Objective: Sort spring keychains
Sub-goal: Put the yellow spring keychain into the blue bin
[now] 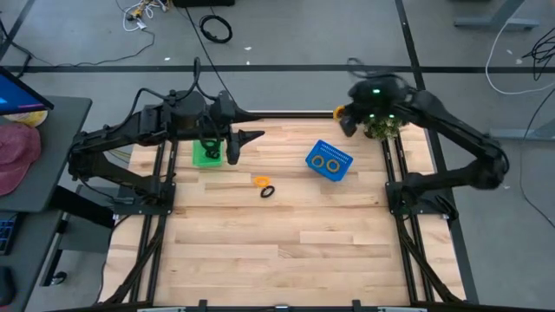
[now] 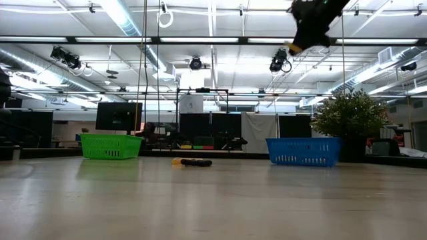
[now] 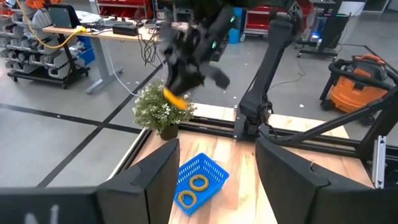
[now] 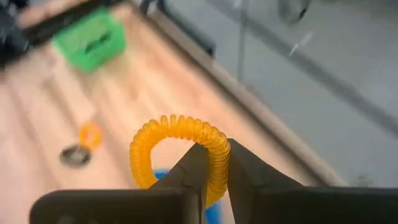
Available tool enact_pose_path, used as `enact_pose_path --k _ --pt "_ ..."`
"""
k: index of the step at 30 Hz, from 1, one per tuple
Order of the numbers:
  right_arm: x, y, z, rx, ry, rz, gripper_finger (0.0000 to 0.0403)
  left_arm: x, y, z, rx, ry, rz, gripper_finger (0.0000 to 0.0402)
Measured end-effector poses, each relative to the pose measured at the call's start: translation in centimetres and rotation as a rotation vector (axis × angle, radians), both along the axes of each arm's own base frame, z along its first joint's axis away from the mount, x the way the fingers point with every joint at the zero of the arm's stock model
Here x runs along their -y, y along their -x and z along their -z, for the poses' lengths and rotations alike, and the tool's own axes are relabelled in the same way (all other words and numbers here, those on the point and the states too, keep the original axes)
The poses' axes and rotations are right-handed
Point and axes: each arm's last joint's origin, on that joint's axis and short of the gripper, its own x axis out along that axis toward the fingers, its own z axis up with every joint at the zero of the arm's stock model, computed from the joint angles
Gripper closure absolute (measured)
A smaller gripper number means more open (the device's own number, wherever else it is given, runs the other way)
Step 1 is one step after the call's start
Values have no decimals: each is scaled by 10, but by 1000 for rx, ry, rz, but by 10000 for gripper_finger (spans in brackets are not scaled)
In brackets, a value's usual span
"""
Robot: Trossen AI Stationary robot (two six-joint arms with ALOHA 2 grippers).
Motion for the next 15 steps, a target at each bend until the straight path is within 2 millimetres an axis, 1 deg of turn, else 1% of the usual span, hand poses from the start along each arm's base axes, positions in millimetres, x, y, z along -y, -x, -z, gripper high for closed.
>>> enact_pose_path --k 2,6,12,15 --pt "5 -10 14 -61 -78 -12 357 0 -1 1 -6 0 -5 186" --pt "16 -26 39 -187 -179 -17 357 0 -1 1 -4 -1 -11 186" --pt "31 -51 77 -324 -284 -14 357 -1 -1 1 -9 -12 -32 186" --pt "36 -59 97 -397 -342 -2 357 -2 0 1 -13 -24 -48 186"
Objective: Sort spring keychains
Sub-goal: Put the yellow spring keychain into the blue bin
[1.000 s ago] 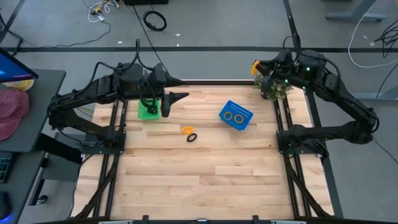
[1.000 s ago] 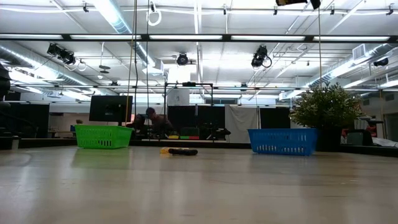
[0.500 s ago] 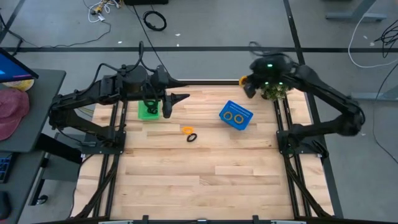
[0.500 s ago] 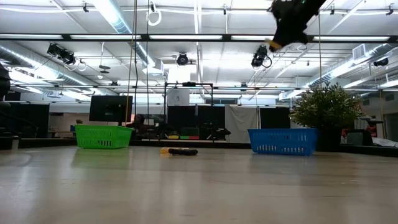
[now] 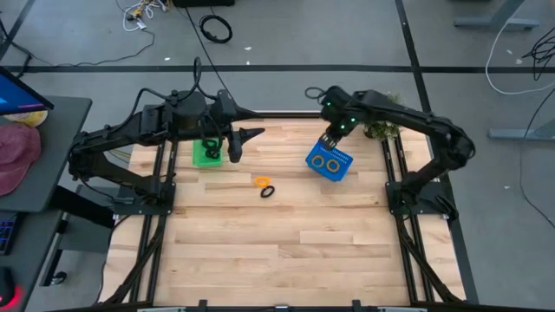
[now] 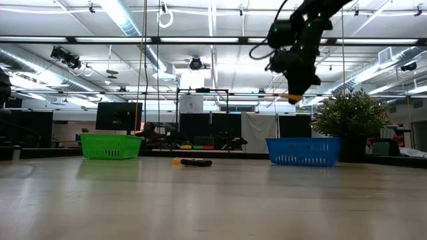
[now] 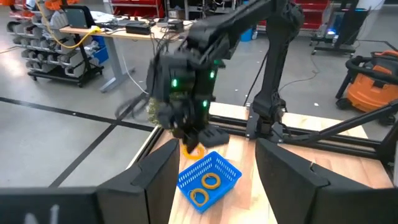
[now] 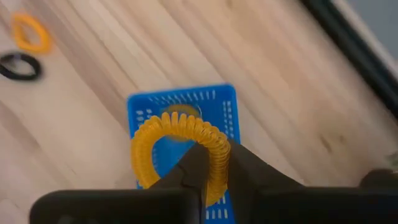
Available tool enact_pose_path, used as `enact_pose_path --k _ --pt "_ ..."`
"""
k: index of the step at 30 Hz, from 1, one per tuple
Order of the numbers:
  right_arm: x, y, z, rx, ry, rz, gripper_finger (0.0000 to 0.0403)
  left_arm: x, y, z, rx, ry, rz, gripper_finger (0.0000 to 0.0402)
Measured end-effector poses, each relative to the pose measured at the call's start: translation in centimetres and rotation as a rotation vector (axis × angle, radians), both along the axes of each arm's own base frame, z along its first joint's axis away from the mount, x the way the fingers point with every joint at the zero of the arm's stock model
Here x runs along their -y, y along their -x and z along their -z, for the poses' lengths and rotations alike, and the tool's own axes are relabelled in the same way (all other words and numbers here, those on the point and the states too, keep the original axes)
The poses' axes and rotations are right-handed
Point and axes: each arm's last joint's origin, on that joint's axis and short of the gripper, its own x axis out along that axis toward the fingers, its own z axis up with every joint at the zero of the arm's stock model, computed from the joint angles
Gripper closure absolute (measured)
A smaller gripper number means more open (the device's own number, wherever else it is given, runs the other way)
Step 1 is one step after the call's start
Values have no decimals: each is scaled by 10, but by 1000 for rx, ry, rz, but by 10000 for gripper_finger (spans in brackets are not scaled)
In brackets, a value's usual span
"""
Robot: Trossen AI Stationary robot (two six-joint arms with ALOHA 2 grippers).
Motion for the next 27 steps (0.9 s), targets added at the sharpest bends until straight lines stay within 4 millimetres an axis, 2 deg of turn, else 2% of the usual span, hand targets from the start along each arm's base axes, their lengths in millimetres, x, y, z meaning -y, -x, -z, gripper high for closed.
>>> enact_pose_path --k 9,14,17,21,27 --pt "-3 0 58 -5 -92 32 357 0 0 0 -2 -3 0 186" --pt "-6 1 75 7 -97 70 357 0 0 0 -5 -13 3 186" --pt "-7 2 79 -4 -100 77 357 0 0 0 -5 -13 3 186" --pt "-9 -2 86 -32 -104 84 357 0 0 0 -5 -14 3 186" --pt "-14 -13 107 -90 -137 45 346 0 0 0 -6 -17 -3 186"
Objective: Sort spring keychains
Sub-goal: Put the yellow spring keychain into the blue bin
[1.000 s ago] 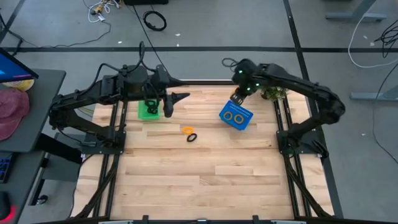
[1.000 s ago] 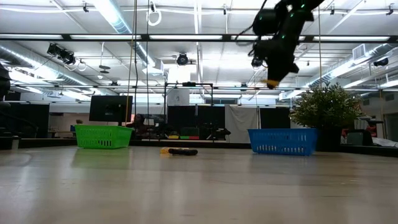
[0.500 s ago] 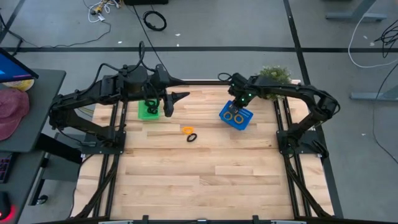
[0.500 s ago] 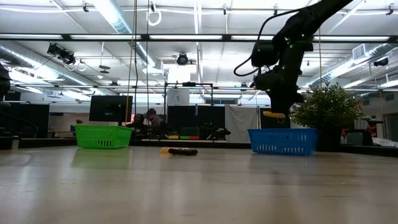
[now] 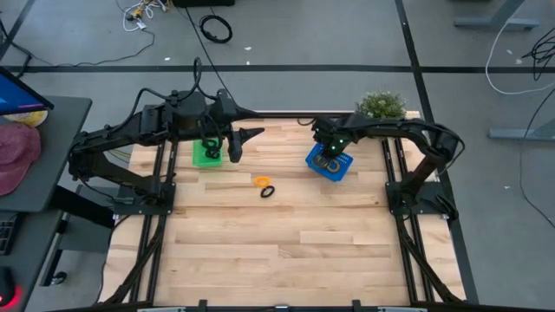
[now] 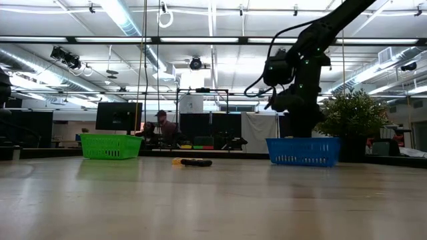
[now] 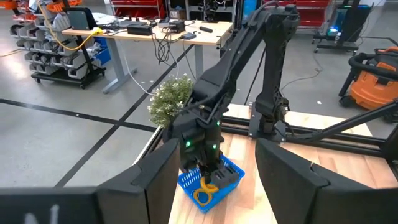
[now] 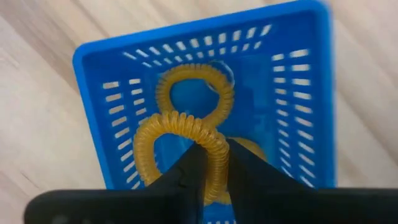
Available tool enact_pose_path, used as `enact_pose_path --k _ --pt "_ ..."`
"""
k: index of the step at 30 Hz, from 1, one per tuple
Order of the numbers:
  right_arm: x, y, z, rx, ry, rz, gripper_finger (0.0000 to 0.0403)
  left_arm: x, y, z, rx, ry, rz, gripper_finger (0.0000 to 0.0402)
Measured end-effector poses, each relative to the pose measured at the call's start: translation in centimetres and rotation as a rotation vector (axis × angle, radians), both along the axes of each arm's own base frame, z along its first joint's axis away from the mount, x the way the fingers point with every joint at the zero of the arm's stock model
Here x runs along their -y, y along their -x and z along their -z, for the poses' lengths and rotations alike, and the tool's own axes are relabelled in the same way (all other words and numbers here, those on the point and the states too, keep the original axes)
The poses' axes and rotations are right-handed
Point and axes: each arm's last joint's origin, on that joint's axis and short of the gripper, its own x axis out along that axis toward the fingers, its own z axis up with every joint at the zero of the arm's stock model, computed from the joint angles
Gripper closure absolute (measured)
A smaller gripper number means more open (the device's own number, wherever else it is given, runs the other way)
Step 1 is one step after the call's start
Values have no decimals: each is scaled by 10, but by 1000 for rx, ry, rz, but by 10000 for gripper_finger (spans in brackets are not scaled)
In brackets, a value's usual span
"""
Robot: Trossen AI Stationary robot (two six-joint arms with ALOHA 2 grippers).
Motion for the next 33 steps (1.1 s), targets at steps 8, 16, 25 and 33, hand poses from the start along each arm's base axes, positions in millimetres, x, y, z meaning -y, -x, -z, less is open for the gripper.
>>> enact_pose_path --k 8,16,25,33 --pt "4 -8 12 5 16 -16 340 0 0 0 0 0 0 186" --pt "5 -10 19 -21 35 -19 328 0 0 1 -6 0 0 186" --pt "4 -8 18 -38 34 -20 271 0 1 3 -27 3 0 186" --pt "0 -1 -3 -6 57 -37 245 0 1 3 -32 2 0 186"
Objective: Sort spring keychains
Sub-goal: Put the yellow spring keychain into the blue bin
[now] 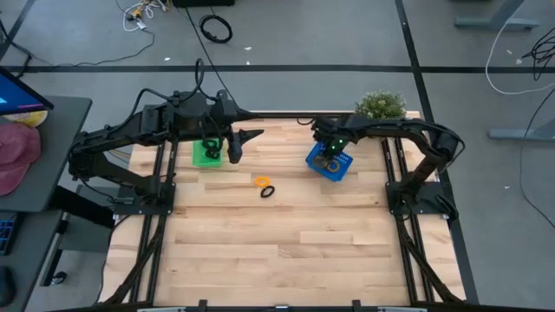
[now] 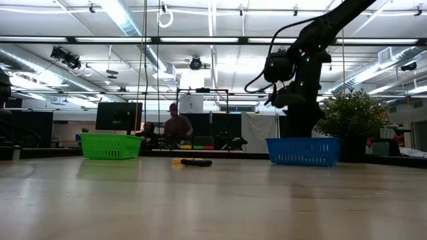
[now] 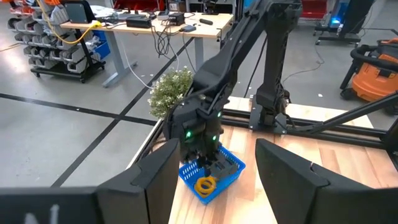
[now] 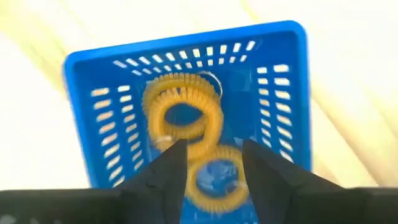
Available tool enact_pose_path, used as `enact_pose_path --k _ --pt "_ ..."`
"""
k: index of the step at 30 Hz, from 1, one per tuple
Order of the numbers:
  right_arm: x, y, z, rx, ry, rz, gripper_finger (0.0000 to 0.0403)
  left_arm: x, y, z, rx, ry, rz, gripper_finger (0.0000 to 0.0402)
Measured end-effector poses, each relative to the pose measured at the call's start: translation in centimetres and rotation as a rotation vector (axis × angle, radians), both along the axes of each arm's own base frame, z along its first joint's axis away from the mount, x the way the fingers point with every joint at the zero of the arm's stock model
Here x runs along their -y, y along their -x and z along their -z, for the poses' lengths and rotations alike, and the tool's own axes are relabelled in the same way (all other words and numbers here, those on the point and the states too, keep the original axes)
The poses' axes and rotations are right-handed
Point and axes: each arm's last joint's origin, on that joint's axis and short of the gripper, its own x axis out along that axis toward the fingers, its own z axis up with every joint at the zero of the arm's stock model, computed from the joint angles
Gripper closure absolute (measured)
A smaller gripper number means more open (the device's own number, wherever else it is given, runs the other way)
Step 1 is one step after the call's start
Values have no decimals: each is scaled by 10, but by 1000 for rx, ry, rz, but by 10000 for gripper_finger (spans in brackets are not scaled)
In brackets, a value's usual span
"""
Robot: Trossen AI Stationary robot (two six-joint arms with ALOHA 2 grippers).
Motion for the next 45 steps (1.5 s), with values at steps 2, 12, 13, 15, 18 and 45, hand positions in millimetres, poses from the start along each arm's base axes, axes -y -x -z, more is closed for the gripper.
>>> enact_pose_path --k 2,12,13,15,18,45 --pt "-4 2 -12 4 3 -7 245 0 0 0 0 0 0 186" --pt "-50 16 -135 276 140 -217 252 0 0 0 1 0 1 186" --pt "-56 20 -148 330 152 -246 252 0 0 0 1 2 6 186" --pt "-72 29 -172 451 199 -330 252 0 0 0 1 4 15 186" --pt "-99 47 -200 622 275 -471 252 1 0 0 2 4 18 186" --pt "-138 78 -240 1406 471 -431 272 6 -1 32 25 70 -68 186"
